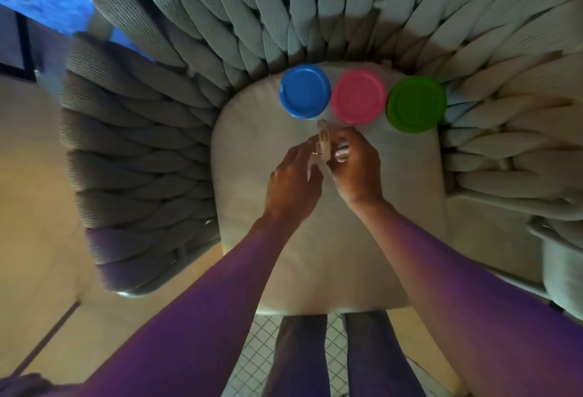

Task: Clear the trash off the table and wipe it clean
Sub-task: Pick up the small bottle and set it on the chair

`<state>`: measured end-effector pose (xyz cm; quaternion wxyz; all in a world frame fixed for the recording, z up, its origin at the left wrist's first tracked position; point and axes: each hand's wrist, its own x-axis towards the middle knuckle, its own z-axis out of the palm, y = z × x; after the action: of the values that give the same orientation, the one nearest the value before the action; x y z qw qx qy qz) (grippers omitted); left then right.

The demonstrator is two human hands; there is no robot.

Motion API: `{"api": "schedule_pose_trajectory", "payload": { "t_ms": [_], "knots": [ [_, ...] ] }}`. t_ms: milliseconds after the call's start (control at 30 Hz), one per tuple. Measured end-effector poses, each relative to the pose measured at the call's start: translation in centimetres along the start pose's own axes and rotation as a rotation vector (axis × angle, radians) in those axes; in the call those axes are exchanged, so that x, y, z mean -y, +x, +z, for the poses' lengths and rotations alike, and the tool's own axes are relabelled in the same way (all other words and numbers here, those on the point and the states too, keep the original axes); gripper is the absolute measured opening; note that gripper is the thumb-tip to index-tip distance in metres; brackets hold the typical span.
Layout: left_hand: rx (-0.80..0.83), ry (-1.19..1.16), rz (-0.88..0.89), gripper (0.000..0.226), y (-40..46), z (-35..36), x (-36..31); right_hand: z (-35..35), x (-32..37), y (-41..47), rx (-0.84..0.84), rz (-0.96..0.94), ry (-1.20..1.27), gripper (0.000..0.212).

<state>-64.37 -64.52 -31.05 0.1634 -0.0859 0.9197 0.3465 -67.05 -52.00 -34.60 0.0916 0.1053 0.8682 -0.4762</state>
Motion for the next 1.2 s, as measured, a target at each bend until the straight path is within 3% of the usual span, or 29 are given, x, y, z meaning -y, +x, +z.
{"api": "schedule_pose_trajectory", "payload": {
  "t_ms": [200, 500, 900, 1200],
  "knots": [
    [0.047, 0.037, -0.032, 0.060, 0.1, -0.6, -0.4, -0.6, 0.1, 0.2, 0.098, 0.039, -0.004, 0.041],
    [0.115, 0.049, -0.124, 0.069, -1.5, -2.5, -0.4, -2.7, 0.7, -2.0, 0.245, 0.227, -0.111, 0.078],
    [0.332, 0.128, -0.092, 0.065, -8.2, -6.4, -3.5, -8.9, 4.8, -9.3, 0.350, 0.372, -0.262, 0.070],
    [0.338, 0.128, 0.157, 0.059, -14.7, -10.4, -10.8, -19.6, 10.5, -18.7, 0.240, 0.413, -0.160, 0.062]
  ]
}}
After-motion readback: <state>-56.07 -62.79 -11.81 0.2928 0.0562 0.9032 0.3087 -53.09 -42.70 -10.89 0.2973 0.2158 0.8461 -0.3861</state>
